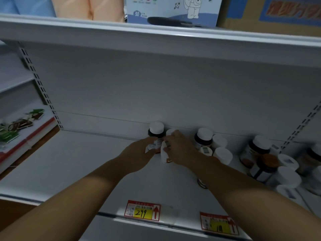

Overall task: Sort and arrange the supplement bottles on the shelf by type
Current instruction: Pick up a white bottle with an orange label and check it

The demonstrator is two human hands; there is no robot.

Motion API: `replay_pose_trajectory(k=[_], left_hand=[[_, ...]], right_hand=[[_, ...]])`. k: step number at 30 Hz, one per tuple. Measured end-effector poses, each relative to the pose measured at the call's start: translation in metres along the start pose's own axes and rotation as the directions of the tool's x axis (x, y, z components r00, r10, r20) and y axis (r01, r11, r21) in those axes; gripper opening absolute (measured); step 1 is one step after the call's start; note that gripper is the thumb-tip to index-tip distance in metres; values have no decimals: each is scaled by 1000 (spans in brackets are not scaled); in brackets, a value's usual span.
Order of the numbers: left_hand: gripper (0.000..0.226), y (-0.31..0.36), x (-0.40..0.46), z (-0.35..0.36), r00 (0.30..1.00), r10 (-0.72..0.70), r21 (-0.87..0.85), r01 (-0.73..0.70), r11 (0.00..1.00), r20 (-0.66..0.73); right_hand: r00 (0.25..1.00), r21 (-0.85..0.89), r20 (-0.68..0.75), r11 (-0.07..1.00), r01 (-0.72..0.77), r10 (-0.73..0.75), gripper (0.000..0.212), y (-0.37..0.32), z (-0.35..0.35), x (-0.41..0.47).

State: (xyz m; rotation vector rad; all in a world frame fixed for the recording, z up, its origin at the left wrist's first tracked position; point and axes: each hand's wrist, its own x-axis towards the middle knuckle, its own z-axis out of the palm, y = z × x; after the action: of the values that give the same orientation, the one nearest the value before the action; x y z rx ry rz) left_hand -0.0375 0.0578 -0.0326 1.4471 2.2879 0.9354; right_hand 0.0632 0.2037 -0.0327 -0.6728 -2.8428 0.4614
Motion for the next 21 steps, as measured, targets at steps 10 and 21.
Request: replay_pose_trajectory(k=[10,21], left_hand=[[29,30,-16,1,986,-39,-590,127,797,160],[79,87,-36,7,899,150,-814,287,505,410]], right_hand=[[999,365,-44,931,3,14,33,-19,-73,-29],[998,886,67,462,-52,-16,13,11,-117,-98]])
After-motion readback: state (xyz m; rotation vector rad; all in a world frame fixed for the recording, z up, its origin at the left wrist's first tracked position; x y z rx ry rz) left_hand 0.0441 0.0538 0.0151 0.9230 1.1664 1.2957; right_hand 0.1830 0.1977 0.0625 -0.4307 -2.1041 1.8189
